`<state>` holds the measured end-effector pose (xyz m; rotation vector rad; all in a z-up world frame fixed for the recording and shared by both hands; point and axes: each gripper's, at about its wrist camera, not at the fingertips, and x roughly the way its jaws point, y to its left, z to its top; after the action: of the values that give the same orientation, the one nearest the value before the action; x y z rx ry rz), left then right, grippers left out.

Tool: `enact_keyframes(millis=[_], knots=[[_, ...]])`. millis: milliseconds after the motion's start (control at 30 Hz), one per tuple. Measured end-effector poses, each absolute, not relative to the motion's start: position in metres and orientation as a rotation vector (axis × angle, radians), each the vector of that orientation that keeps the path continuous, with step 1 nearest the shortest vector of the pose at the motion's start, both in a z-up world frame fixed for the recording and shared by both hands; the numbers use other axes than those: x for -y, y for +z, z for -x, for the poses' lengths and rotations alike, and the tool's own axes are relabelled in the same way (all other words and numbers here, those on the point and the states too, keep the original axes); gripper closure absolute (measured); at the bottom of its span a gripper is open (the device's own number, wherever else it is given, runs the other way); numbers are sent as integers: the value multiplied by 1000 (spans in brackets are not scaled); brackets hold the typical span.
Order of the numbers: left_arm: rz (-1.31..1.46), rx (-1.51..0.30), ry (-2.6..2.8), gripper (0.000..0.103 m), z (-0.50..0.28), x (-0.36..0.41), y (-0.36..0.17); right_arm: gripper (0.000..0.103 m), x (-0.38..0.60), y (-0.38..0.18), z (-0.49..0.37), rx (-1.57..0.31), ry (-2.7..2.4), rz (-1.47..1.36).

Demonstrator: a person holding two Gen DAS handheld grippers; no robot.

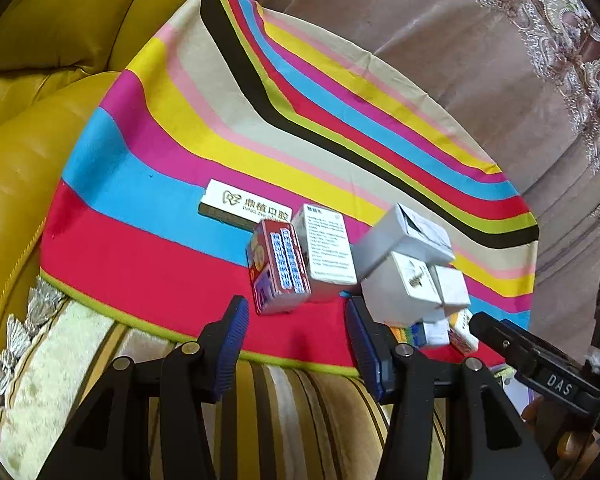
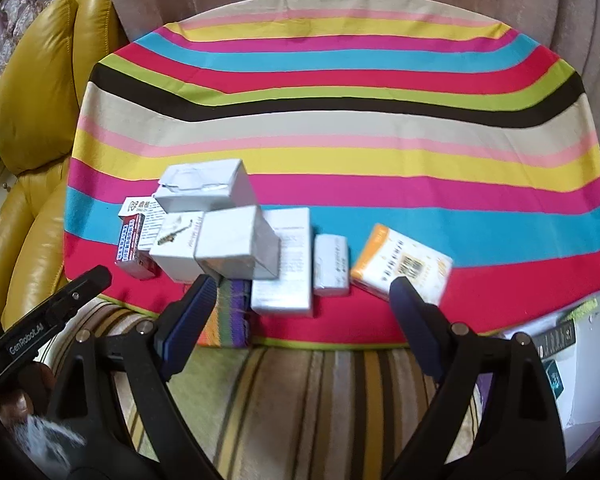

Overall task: Organize objects
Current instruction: 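Move both tools back to the remaining boxes on the striped cloth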

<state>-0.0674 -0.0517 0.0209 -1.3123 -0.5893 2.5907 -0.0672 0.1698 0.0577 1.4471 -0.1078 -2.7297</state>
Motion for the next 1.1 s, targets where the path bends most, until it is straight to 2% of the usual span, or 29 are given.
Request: enact_keyframes(millis=[467,1100], knots=[[1370,585,2607,51,88,54,10,13,-152,60,92,102,-2726,-1387],[1396,602,2614,51,94,56,3,13,-170,39,104,170,-2742,-1467]])
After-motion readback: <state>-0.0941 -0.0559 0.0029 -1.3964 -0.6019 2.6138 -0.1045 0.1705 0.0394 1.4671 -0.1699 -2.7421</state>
